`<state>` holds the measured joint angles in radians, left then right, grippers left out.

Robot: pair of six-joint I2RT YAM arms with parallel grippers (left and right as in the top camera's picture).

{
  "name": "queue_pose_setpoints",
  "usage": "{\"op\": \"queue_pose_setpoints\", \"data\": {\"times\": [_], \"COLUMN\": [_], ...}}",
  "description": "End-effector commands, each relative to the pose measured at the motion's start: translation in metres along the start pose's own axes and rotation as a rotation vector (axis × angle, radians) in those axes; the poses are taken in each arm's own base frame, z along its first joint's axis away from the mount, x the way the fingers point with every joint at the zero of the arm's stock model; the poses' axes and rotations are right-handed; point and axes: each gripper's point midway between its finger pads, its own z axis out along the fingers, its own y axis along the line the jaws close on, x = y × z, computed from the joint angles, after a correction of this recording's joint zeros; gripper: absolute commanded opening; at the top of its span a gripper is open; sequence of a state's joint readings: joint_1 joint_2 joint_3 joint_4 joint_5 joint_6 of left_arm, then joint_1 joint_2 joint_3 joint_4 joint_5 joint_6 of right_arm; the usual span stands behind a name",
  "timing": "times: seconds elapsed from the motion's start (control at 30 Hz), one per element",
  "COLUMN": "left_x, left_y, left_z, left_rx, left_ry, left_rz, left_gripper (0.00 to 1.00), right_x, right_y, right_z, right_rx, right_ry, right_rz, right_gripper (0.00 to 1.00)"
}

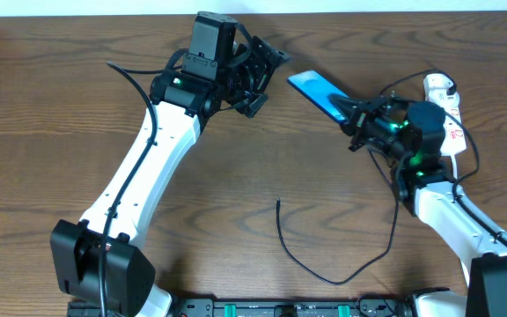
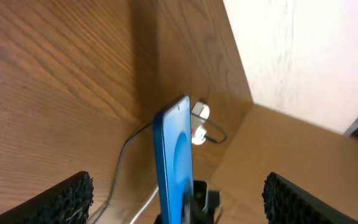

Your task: Plug charger to phone and switch on socket

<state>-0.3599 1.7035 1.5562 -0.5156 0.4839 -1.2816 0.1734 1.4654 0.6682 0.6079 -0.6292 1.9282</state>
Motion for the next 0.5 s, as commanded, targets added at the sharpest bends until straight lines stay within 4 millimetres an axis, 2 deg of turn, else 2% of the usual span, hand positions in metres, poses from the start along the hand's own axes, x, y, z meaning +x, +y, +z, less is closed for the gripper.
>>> {"op": "queue_pose_setpoints", "data": {"times": [0.0, 0.27, 0.47], "left_x": [-0.012, -0.011, -0.010], "left_y": [-0.001, -0.001, -0.002], "left_z": [0.000, 0.000, 0.001], "left_rx": [-0.002, 0.000, 0.001], "left_ry": [-0.062, -0.060, -0.059], "left_rz": [-0.123, -0.220, -0.239], "left_gripper": [0.87, 0.87, 0.87], "right_x": [0.026, 0.045, 0.059], "right_y": [0.020, 0.028, 0.043], "right_z": [0.009, 0.018, 0.020], "right_rx": [-0.069, -0.130, -0.208], "right_ry": [0.043, 0.042, 0.054], "right_rz": [0.057, 0.022, -0.012], "right_gripper": [0.01, 0.01, 0.01]}}
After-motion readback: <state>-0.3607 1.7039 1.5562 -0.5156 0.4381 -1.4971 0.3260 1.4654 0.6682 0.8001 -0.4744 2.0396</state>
